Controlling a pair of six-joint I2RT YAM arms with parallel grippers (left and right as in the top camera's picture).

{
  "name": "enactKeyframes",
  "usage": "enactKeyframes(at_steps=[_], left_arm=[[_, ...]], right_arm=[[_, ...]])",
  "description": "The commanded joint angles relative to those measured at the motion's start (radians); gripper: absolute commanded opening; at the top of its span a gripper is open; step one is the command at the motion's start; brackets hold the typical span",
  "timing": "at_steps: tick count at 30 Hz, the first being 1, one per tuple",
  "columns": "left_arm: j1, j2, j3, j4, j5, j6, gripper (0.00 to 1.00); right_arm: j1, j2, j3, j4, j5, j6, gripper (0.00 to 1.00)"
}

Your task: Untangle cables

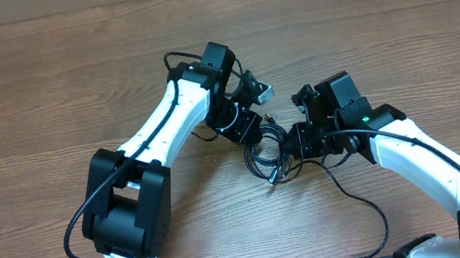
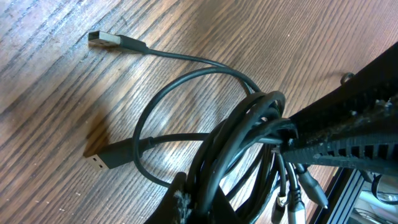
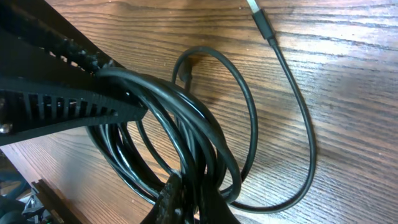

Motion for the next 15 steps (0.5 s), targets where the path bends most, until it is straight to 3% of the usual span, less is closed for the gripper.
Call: enactKeyframes(at_steps=[1,4,15], left_arm=[[-0.003,-0.029,0.026,0.000,0.038,-0.019,0.04],[-0.003,-0.029,0.026,0.001,0.038,-0.019,0.04],[-0.003,-0.029,0.026,0.001,0.038,-0.018,0.04]], right_arm=[[0.006,0.000,0.002,-0.015,0.021,-0.005,0.04],[0.006,0.000,0.002,-0.025,0.021,-0.005,0.09],[0.006,0.000,0.002,-0.029,0.021,-0.005,0.09]])
